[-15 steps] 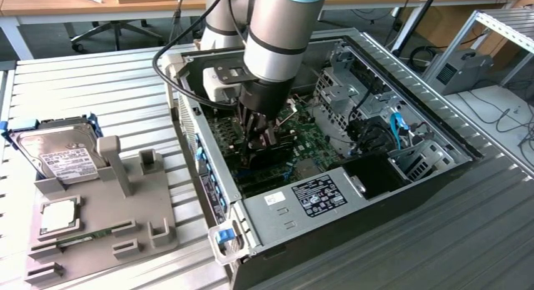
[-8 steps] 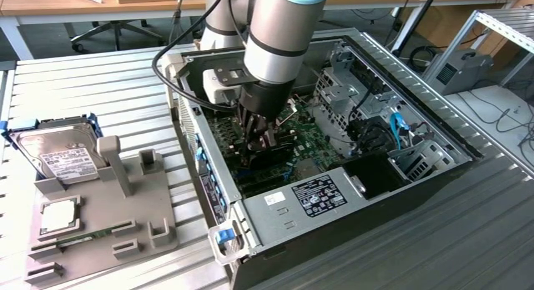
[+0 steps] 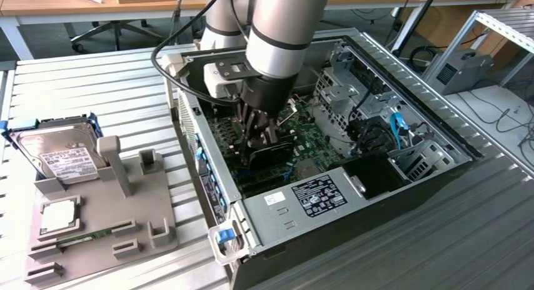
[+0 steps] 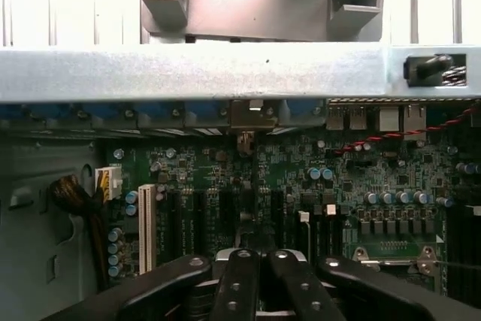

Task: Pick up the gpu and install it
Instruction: 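Press down on the gpu until it lock into place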

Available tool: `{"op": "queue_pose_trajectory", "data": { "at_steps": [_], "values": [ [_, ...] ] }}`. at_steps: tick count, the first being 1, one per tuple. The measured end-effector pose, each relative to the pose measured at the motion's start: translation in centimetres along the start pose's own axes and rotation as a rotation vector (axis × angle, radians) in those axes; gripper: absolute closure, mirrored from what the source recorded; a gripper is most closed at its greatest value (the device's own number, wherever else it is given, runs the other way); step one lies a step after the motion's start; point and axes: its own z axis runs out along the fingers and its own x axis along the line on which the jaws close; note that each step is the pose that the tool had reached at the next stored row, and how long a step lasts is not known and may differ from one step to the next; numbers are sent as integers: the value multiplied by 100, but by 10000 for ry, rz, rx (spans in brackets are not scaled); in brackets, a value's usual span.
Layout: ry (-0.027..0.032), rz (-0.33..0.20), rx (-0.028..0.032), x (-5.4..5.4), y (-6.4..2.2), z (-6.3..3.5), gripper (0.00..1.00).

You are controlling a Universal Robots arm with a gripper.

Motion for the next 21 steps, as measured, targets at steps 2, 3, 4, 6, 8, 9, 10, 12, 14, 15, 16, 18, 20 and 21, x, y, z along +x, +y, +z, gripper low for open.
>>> {"op": "queue_pose_trajectory", "data": {
  "at_steps": [2,3,4,6,8,9,10,12,14,15,16,18,20,21],
  "values": [
    [2,0,-1,0,-20,-32,89],
    [1,-1,-1,-1,-32,-41,89],
    [-1,-1,-1,-1,-50,-49,89],
    [2,0,-7,-2,-88,-64,89],
    [1,1,-19,-2,-138,-72,89],
    [1,0,-28,-2,-166,-76,89],
    [-3,0,-34,-3,-189,-80,89],
    [-20,-1,-54,-3,-250,-88,89],
    [-37,-3,-68,-4,-307,-99,89],
    [-60,-5,-74,-4,-331,-106,89],
    [-81,-8,-77,-5,-347,-112,89],
    [-137,-13,-79,-5,-373,-135,89],
    [-167,-15,-79,-5,-386,-160,89],
    [-175,-16,-79,-6,-392,-173,89]
  ]
}}
